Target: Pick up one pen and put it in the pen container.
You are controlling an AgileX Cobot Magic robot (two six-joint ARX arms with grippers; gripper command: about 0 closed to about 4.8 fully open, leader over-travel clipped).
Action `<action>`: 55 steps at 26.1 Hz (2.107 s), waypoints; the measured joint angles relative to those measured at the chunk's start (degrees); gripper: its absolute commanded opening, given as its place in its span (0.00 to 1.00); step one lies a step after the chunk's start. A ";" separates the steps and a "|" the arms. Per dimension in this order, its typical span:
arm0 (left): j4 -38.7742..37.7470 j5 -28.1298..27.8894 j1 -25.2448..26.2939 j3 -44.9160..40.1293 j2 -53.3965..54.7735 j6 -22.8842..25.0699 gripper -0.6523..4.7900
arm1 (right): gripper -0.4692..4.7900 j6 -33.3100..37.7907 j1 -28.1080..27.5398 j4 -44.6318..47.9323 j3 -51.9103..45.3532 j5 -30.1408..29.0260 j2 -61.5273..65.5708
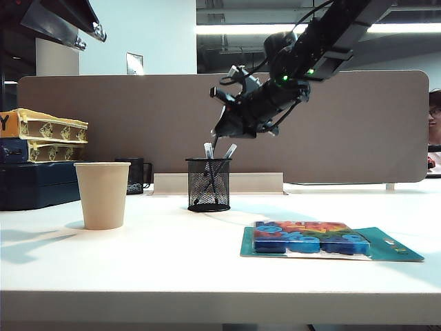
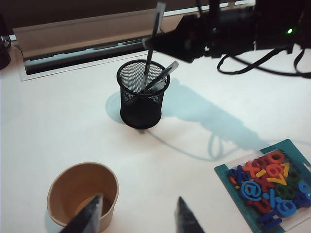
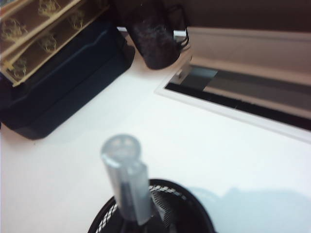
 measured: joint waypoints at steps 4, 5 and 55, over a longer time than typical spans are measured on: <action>-0.13 0.00 0.00 0.00 -0.83 0.00 0.47 | 0.11 -0.35 0.72 -1.29 -0.09 -0.17 0.83; -0.31 0.00 0.00 0.00 -0.87 0.00 0.47 | 0.11 -0.37 0.74 -1.25 -0.07 -0.17 0.79; -3.08 -1.46 -0.02 0.00 -1.01 2.67 0.47 | 0.31 -15.78 -3.67 -27.52 0.00 -2.27 -18.58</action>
